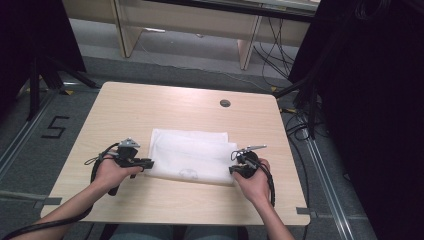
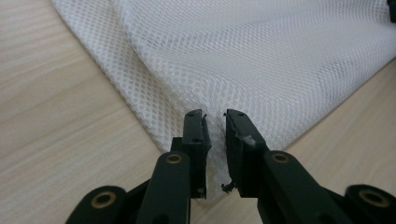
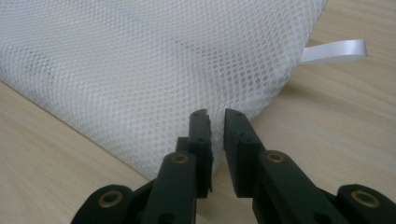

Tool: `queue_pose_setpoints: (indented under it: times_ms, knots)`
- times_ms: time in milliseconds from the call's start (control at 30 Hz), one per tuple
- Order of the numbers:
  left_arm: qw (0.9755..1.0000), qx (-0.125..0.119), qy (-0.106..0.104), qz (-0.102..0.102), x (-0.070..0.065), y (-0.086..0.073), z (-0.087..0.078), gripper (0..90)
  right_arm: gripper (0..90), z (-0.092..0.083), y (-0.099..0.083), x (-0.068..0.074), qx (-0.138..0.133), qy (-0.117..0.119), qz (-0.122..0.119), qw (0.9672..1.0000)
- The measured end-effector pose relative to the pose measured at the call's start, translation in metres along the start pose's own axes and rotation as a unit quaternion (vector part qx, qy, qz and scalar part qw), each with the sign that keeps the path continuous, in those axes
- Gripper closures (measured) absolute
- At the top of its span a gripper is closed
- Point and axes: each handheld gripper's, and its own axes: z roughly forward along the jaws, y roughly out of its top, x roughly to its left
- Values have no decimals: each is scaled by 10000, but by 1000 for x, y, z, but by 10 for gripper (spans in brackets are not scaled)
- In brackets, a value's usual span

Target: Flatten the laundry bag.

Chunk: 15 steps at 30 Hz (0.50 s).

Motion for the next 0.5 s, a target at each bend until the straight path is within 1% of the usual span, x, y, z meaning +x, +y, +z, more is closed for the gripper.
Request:
queue_pose_setpoints:
  times_ms: [33, 67, 100, 133, 167, 200, 233, 267, 300, 333, 367, 400, 433, 467, 500]
  knots:
    - [9999, 74, -48, 49, -3, -2, -2, 780, 826, -3, -3, 1, 15, -25, -63, 10000]
    - [9999, 74, -48, 49, -3, -2, -2, 781, 826, -3, -3, 1, 15, -25, -63, 10000]
    - [9998, 149, -130, 95, -7, -6, -5, 781, 838, -6, -5, 3, 49, -20, -64, 10000]
    - [9997, 175, -169, 97, -8, -8, -6, 780, 849, -7, -7, 4, 78, -14, -78, 9999]
    - [9997, 175, -169, 97, -8, -8, -6, 780, 850, -9, -9, 6, 107, 17, -37, 9999]
    - [9994, 247, -222, 139, -10, -11, -10, 780, 850, -9, -12, 6, 130, 29, -127, 9998]
    - [9991, 310, -242, 169, -12, -13, -13, 779, 850, -11, -13, 9, 184, 63, -52, 9998]
    - [9991, 310, -242, 169, -12, -13, -13, 778, 850, -11, -17, 9, 206, 86, -135, 9997]
    - [9991, 296, -282, 104, -14, -15, -14, 777, 850, -12, -19, 11, 241, 98, -124, 9996]
    - [9988, 345, -308, 147, -15, -16, -15, 775, 849, -14, -21, 13, 304, 129, -81, 9994]
    - [9985, 399, -309, 216, -16, -17, -17, 775, 849, -14, -21, 13, 304, 129, -81, 9994]
    - [9986, 371, -313, 201, -20, -19, -19, 769, 834, -15, -25, 16, 369, 153, -159, 9991]
    - [9986, 371, -313, 201, -20, -19, -19, 764, 824, -17, -26, 17, 450, 169, -121, 9988]
    - [9986, 374, -290, 251, -21, -20, -21, 764, 824, -17, -26, 17, 450, 169, -121, 9988]
    - [9988, 310, -309, 230, -22, -20, -23, 754, 802, -19, -27, 17, 410, 200, -143, 9989]
